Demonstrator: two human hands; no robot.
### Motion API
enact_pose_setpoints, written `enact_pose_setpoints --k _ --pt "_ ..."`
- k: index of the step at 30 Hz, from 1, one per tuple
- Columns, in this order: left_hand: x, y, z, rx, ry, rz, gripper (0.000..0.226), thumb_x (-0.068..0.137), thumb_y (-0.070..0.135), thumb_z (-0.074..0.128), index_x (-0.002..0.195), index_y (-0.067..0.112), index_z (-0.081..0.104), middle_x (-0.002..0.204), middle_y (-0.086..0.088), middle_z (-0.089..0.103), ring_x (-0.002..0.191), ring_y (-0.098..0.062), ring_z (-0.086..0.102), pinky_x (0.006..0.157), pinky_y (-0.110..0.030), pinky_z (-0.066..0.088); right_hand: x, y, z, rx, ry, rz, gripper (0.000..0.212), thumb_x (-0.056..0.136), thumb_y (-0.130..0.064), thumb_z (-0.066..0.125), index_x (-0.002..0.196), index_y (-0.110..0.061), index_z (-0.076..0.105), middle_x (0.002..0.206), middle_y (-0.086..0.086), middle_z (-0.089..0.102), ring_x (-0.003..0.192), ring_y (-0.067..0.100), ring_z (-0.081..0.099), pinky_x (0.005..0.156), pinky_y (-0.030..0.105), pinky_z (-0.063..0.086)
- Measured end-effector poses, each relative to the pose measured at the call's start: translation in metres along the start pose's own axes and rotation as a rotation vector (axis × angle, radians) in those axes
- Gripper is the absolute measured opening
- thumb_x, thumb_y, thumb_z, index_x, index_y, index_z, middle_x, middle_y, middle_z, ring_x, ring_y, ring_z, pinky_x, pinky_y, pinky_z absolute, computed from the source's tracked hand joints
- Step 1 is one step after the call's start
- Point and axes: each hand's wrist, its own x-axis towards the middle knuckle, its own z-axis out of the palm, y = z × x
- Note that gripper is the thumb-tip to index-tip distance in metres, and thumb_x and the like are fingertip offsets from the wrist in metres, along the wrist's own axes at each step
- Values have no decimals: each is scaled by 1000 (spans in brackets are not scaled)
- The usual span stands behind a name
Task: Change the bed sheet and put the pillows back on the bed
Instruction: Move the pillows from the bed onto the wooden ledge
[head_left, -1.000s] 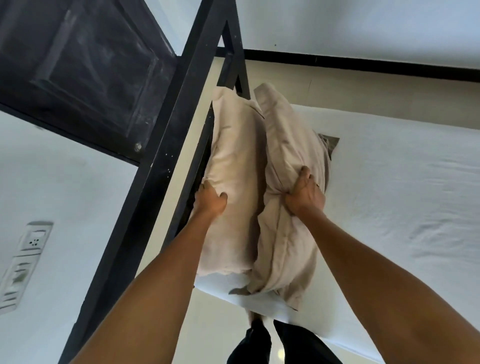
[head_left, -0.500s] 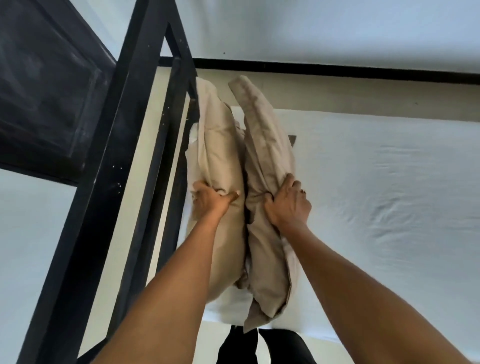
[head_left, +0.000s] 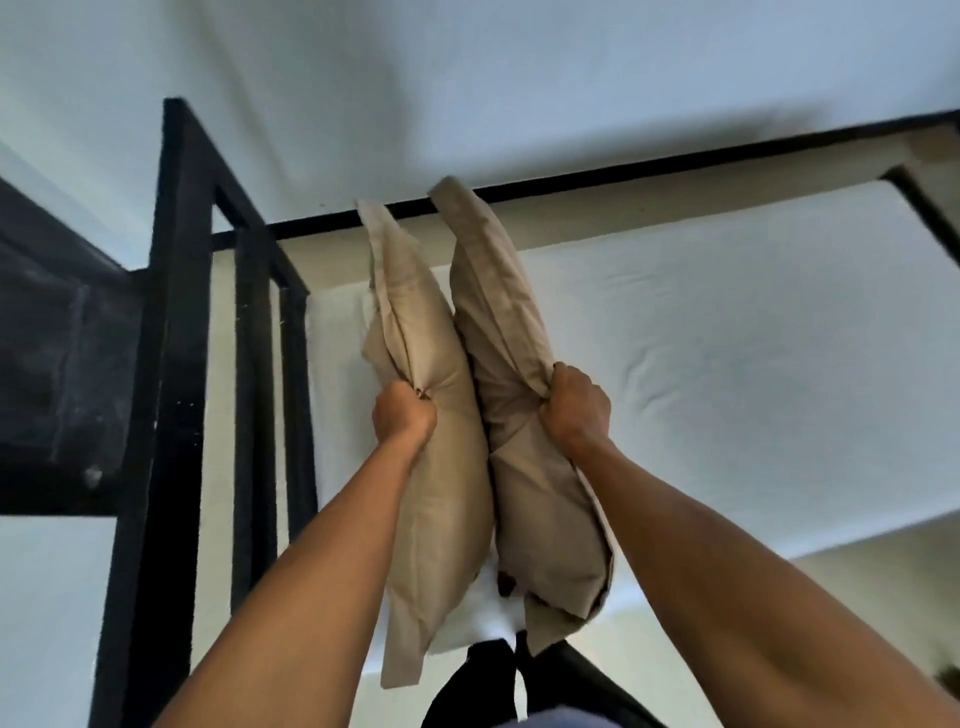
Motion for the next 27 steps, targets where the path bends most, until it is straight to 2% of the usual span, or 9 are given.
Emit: enact_pose_setpoints --k 5,10,13,15,19,23,25,27 --pt "-62 90 27 32 -70 149 40 96 33 65 112 -4 67 118 -26 68 111 -43 64 87 -42 51 -43 91 -78 -3 141 134 18 88 -13 53 105 -10 56 108 13 65 95 40 65 72 38 42" --pt "-133 194 95 -52 -155 304 36 94 30 68 110 -2 66 116 -24 69 109 -42 64 89 -42 52 -83 207 -154 12 272 317 18 87 -10 51 104 -11 57 107 12 66 93 39 65 69 35 38" --pt "-180 253 152 -75 -205 375 36 92 30 70 108 -2 68 112 -23 70 106 -41 65 89 -44 54 -109 293 -197 12 340 390 18 88 -11 52 105 -12 58 109 10 66 93 38 66 68 34 39" --pt "-211 290 191 -94 -245 416 36 92 30 70 105 -4 69 110 -23 71 104 -41 66 84 -40 54 -125 354 -223 0 387 412 18 89 -12 52 106 -12 58 110 10 66 93 38 66 69 34 39" --pt "-270 365 283 -9 -297 527 41 97 30 67 100 -11 68 105 -31 69 104 -44 65 74 -33 41 -146 484 -273 33 469 449 25 88 -11 52 112 -12 59 117 13 64 99 39 66 74 37 43" --pt "-326 448 378 -58 -313 608 43 97 29 67 94 -14 67 101 -30 70 102 -41 66 85 -40 48 -158 613 -325 24 527 489 26 88 -14 55 114 -13 59 117 13 64 101 40 66 74 37 43" --pt "-354 490 416 -106 -351 608 40 96 28 66 93 -12 67 98 -24 71 99 -34 66 88 -38 47 -164 663 -351 18 556 498 28 88 -14 54 116 -13 59 118 12 65 102 38 67 78 38 48" --pt "-378 533 452 -114 -385 615 41 97 30 65 91 -11 67 98 -24 71 101 -35 66 88 -36 47 -168 705 -383 9 569 512 32 87 -13 52 118 -14 59 119 10 66 101 37 68 81 41 55"
